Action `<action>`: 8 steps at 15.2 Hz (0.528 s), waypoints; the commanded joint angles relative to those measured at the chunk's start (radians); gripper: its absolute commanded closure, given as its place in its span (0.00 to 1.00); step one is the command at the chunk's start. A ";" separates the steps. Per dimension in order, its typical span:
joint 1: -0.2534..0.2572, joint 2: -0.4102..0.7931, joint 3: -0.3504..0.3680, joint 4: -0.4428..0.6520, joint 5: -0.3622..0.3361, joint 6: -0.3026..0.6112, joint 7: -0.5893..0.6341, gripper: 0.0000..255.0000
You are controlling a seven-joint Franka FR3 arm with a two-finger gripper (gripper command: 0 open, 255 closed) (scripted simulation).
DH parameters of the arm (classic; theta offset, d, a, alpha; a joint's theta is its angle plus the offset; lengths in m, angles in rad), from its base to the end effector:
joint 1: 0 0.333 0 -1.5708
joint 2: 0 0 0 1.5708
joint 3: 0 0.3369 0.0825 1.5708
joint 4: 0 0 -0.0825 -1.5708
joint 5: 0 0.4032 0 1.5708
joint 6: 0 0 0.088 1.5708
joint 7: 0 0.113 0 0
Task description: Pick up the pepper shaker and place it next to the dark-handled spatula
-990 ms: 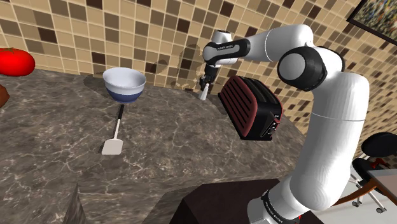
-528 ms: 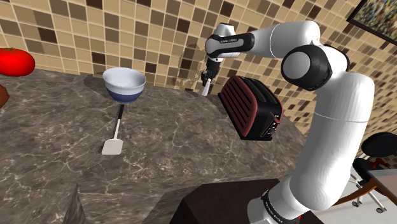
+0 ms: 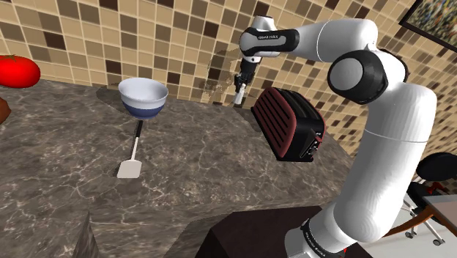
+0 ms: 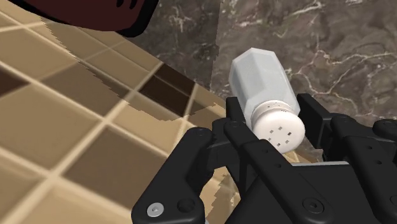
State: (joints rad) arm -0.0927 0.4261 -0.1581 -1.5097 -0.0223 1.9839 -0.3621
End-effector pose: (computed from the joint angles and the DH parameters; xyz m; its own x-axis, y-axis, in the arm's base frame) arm 0.6946 -0.1625 0.4334 0.9906 0.1358 0.0182 0.1334 -0.9861 0.0987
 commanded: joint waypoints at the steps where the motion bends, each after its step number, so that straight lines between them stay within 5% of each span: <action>1: -0.001 -0.004 -0.001 0.023 0.000 -0.028 -0.002 1.00; 8: -0.002 -0.015 -0.002 0.102 0.000 -0.116 -0.007 1.00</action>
State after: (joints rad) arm -0.0937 0.4112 -0.1595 -1.4182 -0.0229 1.8779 -0.3673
